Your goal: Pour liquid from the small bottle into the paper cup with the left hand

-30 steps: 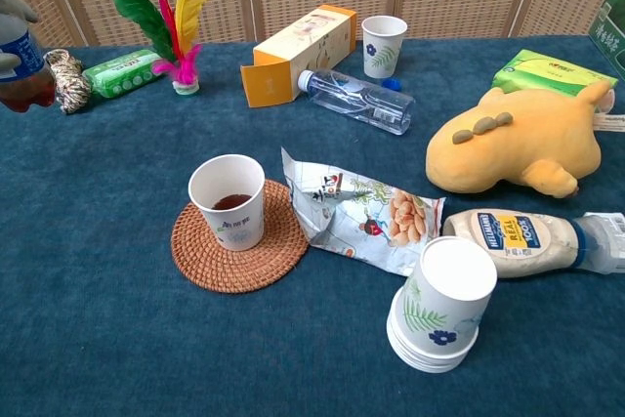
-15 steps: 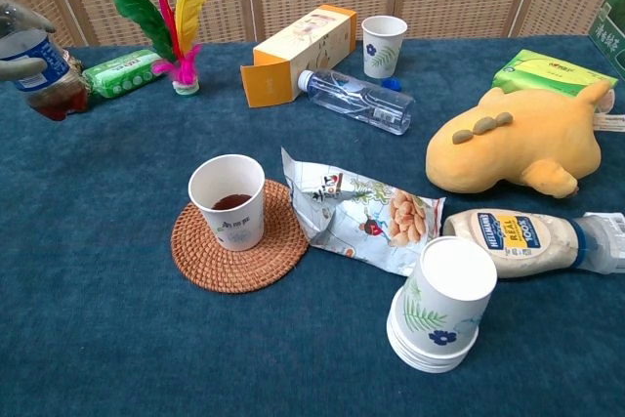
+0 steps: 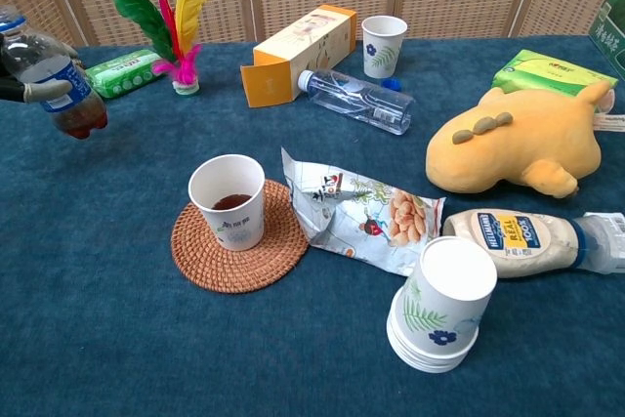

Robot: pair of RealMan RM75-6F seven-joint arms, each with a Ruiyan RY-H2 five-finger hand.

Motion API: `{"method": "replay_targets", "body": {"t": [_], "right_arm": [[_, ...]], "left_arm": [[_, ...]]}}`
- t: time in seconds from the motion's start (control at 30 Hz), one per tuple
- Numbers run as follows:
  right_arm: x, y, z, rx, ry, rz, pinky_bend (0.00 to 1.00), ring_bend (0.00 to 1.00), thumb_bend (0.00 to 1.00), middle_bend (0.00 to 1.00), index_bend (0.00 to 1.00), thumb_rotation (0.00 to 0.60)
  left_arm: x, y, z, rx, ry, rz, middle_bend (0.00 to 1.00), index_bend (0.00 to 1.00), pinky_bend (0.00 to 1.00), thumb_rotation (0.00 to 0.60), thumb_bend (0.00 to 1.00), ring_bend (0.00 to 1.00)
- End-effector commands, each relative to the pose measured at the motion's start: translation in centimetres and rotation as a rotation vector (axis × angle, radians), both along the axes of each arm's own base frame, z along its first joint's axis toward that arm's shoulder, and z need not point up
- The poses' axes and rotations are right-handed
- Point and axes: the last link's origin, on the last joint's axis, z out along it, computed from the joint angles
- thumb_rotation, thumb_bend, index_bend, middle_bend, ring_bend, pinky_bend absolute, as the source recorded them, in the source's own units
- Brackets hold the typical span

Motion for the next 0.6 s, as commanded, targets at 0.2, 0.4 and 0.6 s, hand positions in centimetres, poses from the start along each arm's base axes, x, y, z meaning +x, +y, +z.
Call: {"method": "replay_targets", "body": {"t": [0.2,0.4,0.6], "right_arm": [[-0.1,-0.1,-0.1,0.001,0.004,-0.006,0.0,0.0,0.0,0.0,0.0,0.6],[-0.2,-0.3,-0.2,0.004,0.005,-0.011,0.0,0.0,0.0,0.0,0.0,0.6],[-0.2,-0.3,-0.1,0.004,-0.001,-0.012,0.0,0.0,0.0,0.0,0.0,0.6]], "left_arm": [[-0.1,1.3,-1.5,-0.02,0.01,0.008,0.37,0.54,0.36,0.6,0.47,0.23],[-0.2,1.5,-2.4,-0.042,0.028,0.002,0.35,0.54,0.36,0.6,0.47,0.22],[0.0,1.6,-3.3,-0.056,0.033,-0.007,0.34,0.54,0.36,0.6,0.47,0.21]]}}
